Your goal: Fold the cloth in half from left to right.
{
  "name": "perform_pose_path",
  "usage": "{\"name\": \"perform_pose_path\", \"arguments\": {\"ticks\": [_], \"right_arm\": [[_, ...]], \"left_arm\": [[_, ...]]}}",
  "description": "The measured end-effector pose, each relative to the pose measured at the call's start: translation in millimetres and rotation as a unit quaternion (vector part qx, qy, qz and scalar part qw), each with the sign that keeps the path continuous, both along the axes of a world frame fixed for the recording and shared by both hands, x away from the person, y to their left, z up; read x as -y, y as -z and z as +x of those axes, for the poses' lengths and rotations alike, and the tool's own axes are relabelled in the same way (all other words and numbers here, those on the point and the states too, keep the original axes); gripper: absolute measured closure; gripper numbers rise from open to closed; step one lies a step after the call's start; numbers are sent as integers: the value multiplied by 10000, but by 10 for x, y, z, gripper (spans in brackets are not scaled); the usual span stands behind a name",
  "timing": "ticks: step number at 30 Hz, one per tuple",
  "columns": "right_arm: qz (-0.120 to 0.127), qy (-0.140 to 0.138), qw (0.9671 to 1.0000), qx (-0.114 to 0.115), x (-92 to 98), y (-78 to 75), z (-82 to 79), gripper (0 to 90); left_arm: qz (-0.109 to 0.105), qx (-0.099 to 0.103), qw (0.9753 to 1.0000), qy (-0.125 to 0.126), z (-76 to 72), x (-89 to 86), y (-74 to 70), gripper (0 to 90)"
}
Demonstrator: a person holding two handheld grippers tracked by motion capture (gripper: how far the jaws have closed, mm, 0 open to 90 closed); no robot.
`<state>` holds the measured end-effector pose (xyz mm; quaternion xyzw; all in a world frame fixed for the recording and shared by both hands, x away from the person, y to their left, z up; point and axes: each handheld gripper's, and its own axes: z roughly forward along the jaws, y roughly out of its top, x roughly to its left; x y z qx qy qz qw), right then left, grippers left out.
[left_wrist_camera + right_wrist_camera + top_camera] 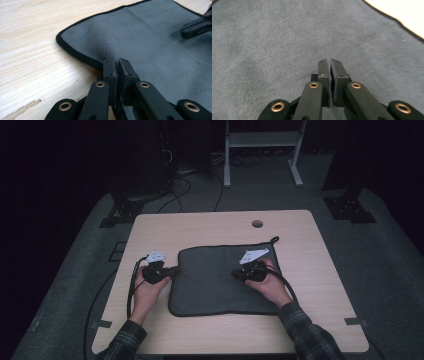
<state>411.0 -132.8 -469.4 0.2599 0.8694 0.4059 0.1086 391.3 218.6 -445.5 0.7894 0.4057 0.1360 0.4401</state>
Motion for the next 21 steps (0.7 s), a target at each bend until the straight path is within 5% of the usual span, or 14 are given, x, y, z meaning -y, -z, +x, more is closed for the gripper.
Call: {"name": "perform_pose_path", "arguments": {"ticks": [13,21], "right_arm": [[-29,-6,9999,-103,-94,99,15,875],[-28,-4,9999,-168,-219,93,-17,876]], "left_arm": [[-448,201,9984,285,16,61,-248,847],[-774,358,9943,637,51,235,-445,847]]}}
